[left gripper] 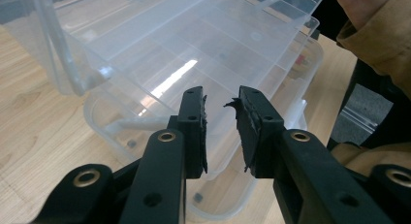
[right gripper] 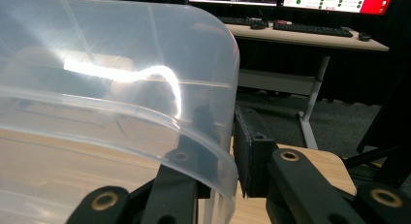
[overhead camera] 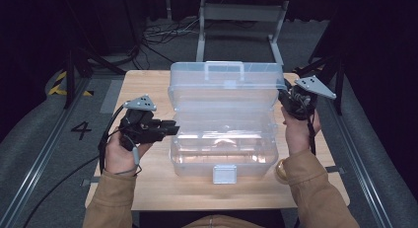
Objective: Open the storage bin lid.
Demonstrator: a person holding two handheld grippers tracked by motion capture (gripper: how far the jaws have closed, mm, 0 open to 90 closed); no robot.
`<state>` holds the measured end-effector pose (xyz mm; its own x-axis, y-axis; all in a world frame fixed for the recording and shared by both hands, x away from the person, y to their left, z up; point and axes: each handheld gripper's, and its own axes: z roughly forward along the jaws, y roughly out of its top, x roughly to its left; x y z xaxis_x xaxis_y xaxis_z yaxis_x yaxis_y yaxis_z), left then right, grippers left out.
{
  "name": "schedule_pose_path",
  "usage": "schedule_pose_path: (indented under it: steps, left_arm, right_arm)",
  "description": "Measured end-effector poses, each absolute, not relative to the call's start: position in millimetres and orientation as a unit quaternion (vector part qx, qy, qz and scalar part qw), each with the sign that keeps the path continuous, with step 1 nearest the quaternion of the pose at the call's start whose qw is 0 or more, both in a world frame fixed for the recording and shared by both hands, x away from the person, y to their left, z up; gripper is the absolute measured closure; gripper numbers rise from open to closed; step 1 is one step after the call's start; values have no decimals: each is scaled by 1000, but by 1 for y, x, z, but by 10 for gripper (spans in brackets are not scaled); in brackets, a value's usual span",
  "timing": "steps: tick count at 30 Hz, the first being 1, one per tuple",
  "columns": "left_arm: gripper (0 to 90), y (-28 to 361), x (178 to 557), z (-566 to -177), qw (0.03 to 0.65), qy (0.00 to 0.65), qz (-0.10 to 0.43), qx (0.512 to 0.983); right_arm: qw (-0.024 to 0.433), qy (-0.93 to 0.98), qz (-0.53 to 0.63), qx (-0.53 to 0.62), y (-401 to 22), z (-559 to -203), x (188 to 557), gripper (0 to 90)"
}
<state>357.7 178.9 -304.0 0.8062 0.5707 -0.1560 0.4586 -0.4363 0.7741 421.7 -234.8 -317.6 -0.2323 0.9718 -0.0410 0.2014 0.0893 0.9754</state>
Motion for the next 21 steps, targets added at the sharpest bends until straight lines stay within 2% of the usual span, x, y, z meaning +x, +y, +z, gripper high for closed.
schedule_pose_path:
  steps: [11,21]
  left_arm:
    - [708,171,339,-305,414,272,49,867]
    - [657,150,332,-327,353,236,29,905]
  right_arm:
    - [398,628,475,470,-235,-315,427,794]
    - [393,635,476,465,-238,-314,430,789]
